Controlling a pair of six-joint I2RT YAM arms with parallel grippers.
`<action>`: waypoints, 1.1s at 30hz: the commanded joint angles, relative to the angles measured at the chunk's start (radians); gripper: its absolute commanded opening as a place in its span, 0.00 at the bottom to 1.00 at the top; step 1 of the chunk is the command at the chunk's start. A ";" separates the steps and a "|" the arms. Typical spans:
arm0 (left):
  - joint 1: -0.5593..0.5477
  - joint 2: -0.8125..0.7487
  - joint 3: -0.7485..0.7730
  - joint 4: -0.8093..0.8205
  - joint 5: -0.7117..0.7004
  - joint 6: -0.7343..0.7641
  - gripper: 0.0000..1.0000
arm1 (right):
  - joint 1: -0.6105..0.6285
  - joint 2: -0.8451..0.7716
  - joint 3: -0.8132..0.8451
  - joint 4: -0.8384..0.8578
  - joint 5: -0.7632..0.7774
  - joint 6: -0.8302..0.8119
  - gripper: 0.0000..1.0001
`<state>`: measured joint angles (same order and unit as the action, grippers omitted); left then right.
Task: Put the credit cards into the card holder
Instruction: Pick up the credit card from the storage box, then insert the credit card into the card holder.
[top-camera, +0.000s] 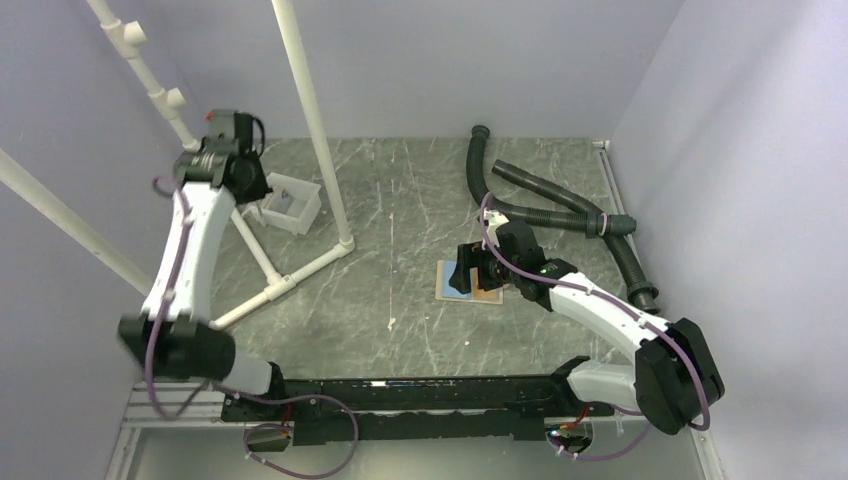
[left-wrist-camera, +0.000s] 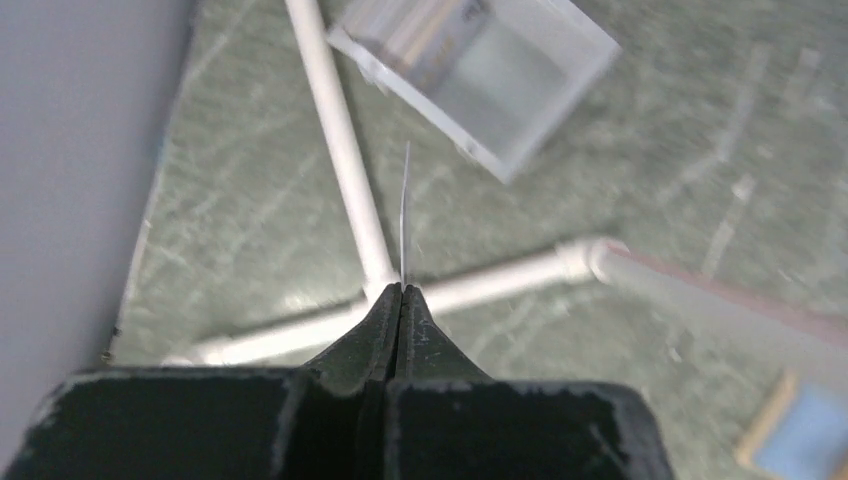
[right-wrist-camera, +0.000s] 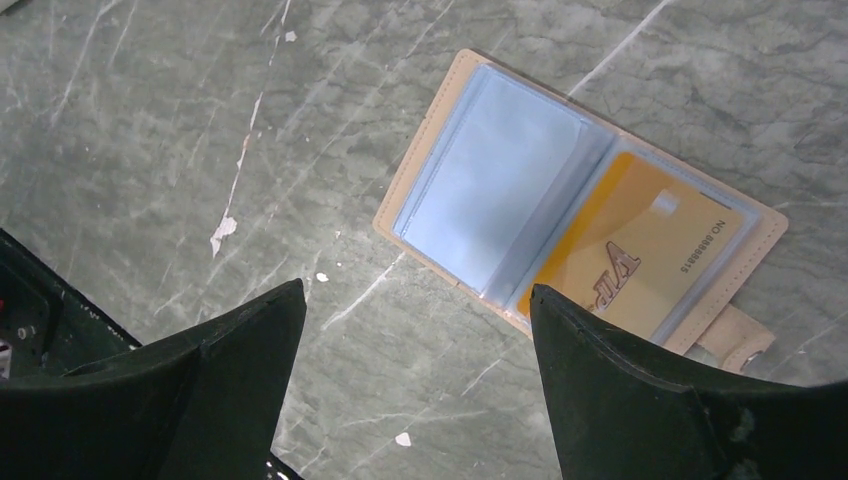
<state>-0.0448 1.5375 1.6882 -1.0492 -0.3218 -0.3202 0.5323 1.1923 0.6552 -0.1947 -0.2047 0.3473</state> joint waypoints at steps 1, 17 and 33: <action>0.000 -0.301 -0.225 -0.006 0.349 -0.085 0.00 | 0.004 0.019 0.036 0.029 -0.123 -0.005 0.85; -0.301 -0.727 -1.053 1.476 1.194 -0.585 0.00 | 0.094 -0.086 -0.089 0.738 -0.598 0.425 0.83; -0.496 -0.447 -1.101 1.847 1.091 -0.643 0.00 | -0.041 -0.094 -0.214 1.223 -0.659 0.850 0.22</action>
<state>-0.5175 1.0679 0.5804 0.6582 0.7887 -0.9485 0.5175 1.1099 0.4580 0.8257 -0.8261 1.0805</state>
